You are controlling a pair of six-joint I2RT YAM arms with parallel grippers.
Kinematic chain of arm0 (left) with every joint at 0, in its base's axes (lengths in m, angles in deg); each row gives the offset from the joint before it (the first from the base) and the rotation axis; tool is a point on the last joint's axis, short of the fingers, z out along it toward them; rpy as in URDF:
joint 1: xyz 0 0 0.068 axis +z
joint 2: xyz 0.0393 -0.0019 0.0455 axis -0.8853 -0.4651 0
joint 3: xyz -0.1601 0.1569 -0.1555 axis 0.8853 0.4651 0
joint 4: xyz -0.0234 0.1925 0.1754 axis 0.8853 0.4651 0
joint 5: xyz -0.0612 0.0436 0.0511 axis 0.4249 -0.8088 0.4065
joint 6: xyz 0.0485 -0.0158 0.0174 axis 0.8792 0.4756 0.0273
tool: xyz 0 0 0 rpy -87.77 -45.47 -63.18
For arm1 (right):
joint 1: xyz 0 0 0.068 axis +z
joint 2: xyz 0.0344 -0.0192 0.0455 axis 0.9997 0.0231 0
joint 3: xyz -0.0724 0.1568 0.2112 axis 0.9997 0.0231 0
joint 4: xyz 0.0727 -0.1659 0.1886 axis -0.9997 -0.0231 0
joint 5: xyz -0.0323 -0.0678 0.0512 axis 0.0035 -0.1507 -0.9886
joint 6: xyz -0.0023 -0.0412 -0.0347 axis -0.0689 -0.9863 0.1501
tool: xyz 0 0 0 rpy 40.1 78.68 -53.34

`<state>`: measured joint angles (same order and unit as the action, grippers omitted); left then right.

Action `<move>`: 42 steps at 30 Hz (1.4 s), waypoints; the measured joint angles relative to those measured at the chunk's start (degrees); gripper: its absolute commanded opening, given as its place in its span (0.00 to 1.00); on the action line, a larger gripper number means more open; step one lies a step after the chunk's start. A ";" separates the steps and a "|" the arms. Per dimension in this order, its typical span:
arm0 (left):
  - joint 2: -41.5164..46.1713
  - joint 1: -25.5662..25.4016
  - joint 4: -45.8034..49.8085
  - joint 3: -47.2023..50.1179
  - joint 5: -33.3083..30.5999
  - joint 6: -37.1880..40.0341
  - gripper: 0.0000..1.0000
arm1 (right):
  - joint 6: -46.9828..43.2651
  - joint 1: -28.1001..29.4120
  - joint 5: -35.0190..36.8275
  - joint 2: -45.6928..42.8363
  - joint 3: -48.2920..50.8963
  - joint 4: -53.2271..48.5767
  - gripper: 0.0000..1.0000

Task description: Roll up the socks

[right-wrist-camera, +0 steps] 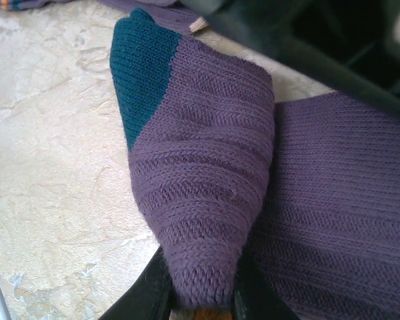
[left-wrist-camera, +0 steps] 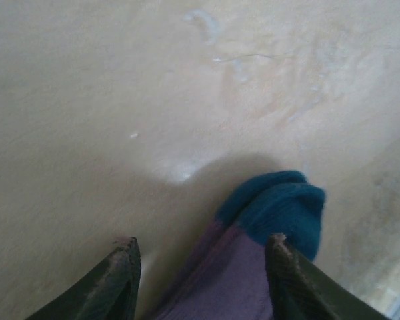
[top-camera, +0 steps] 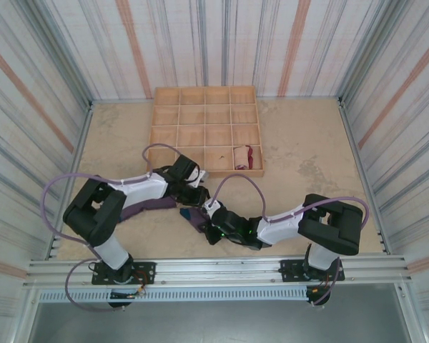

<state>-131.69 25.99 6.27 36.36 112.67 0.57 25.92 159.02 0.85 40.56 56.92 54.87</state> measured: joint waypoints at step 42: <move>0.57 2.12 -0.15 0.57 -13.73 -13.05 0.00 | 24.06 -20.90 -34.23 7.96 1.05 11.93 0.00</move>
<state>-131.12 28.11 6.12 36.93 98.94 -12.48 49.99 138.13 -33.38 48.51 57.97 66.81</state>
